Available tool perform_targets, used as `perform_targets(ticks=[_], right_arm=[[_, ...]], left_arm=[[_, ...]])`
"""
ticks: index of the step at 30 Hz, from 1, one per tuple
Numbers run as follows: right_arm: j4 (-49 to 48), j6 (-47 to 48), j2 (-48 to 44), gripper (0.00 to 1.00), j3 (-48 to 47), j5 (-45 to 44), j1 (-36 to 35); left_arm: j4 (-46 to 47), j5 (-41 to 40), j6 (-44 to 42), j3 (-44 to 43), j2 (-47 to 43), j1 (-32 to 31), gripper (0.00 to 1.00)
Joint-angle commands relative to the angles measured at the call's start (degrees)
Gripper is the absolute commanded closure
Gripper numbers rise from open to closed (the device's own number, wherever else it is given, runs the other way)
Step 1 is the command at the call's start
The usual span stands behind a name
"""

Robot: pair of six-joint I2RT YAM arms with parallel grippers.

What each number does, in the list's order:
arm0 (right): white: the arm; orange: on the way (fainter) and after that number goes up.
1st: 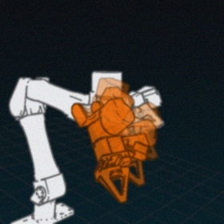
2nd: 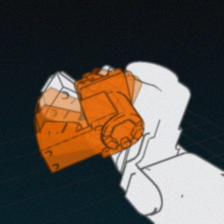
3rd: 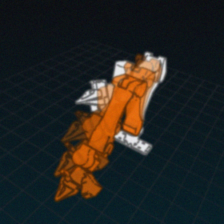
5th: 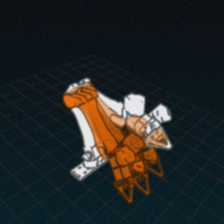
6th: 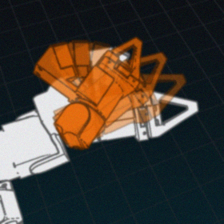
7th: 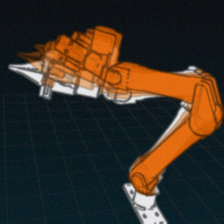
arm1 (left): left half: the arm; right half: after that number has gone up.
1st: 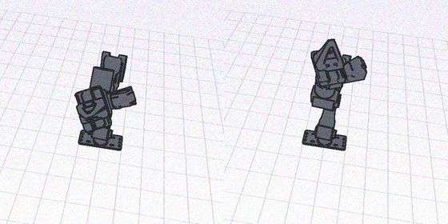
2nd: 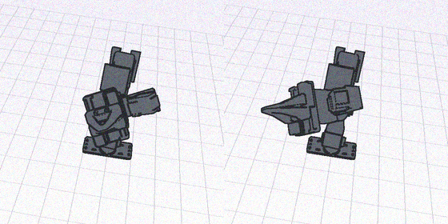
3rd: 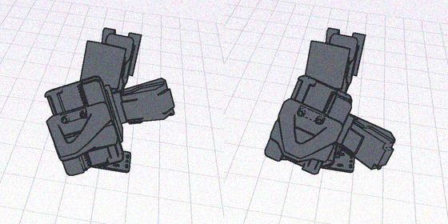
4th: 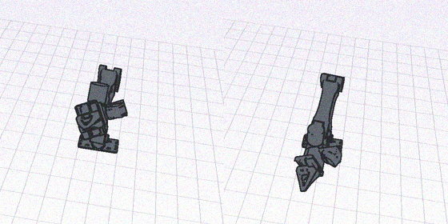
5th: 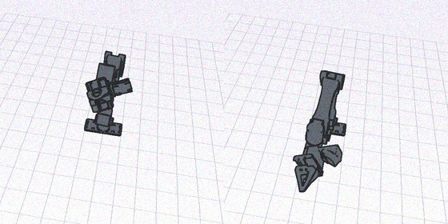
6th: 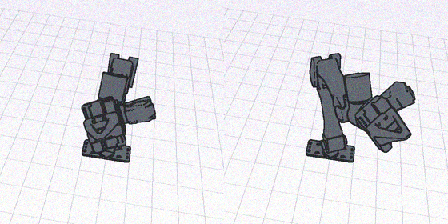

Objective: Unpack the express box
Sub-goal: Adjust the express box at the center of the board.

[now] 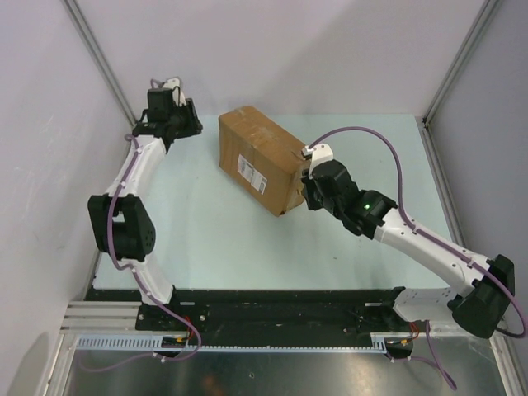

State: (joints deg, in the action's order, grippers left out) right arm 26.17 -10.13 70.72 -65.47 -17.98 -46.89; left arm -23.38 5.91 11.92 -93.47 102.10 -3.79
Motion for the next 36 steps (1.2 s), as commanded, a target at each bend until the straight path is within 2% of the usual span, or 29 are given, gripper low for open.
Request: perform_targets(ticks=[1,5,9,10,16,21,28,32,35,36], right_arm=[[1.95,-8.75,1.26,1.00,-0.18,-4.52,1.27],[2.48,-12.54,3.10,1.00,0.26,-7.32,2.42],[0.37,-15.26,6.35,1.00,0.61,-8.13,4.79],[-1.81,-17.27,8.28,1.00,0.52,-7.95,6.62],[-4.81,-18.53,11.63,1.00,0.52,-7.60,8.75],[-13.05,-15.97,14.53,1.00,0.52,-2.87,9.54],[-16.33,-14.04,15.94,1.00,0.52,0.31,11.03],[-17.56,-11.06,15.59,1.00,0.52,0.93,11.91],[-18.87,-9.38,15.50,1.00,0.52,2.33,12.70],[-19.23,-8.60,15.76,1.00,0.43,3.03,12.88]], left_arm=[[2.11,-4.14,4.24,-7.86,2.47,2.03,0.48],[3.07,0.66,10.55,-12.51,9.59,6.07,0.45],[4.13,12.00,15.23,-19.54,20.39,9.58,0.51],[4.56,16.19,17.58,-23.91,26.68,9.77,0.51],[5.27,23.25,17.35,-26.85,33.41,8.63,0.50],[6.67,28.70,14.01,-26.24,35.18,6.96,0.46],[12.12,34.25,14.44,-22.37,34.74,6.43,0.39],[13.36,38.73,15.06,-19.22,33.43,6.17,0.44],[14.14,38.04,12.96,-9.92,27.73,5.82,0.49],[16.15,37.42,12.43,-3.28,23.71,5.90,0.50]])
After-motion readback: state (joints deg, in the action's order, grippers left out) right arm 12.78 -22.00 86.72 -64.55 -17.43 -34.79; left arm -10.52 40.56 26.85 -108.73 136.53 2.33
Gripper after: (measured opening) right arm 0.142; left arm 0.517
